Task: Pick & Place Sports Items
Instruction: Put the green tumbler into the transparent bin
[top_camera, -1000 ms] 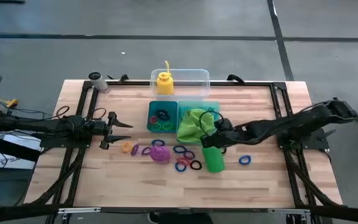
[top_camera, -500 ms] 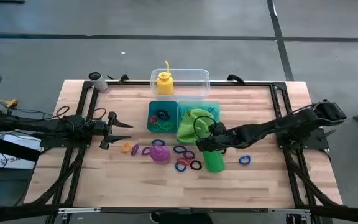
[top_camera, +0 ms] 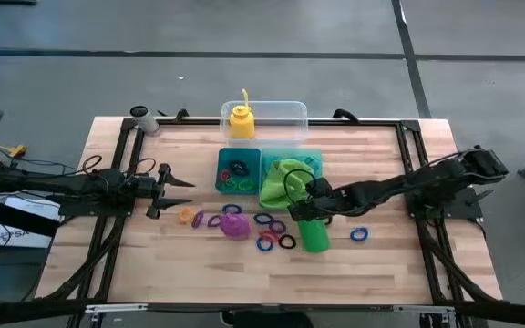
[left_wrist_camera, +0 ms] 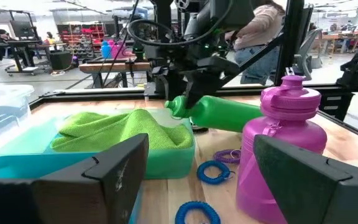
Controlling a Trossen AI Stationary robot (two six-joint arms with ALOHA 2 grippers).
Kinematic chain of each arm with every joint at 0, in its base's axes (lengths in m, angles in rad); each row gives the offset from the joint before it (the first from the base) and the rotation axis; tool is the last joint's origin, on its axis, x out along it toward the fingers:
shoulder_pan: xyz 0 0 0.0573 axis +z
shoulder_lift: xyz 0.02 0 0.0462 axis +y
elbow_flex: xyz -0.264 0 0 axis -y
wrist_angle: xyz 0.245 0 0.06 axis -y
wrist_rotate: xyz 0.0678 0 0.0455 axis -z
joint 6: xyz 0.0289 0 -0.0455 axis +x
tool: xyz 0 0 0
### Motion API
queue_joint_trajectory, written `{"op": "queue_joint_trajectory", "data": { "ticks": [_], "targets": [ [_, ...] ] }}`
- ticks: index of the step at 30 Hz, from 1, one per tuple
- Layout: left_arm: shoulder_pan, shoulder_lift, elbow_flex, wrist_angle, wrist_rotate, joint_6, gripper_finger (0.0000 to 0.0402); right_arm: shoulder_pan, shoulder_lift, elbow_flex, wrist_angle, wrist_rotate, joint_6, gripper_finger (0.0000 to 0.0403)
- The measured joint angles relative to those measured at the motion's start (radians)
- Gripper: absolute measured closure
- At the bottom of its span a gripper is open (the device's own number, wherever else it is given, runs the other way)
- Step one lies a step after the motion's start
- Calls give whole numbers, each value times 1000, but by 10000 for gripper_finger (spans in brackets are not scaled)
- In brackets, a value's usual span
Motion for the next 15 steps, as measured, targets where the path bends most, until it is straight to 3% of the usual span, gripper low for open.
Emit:
{"op": "queue_joint_trajectory", "data": {
  "ticks": [5,15],
  "targets": [
    [0,0,0,0,0,0,165,0,-1,-10,5,12,-4,209],
    [0,0,0,0,0,0,165,0,-4,-33,14,27,-3,211]
  ]
}}
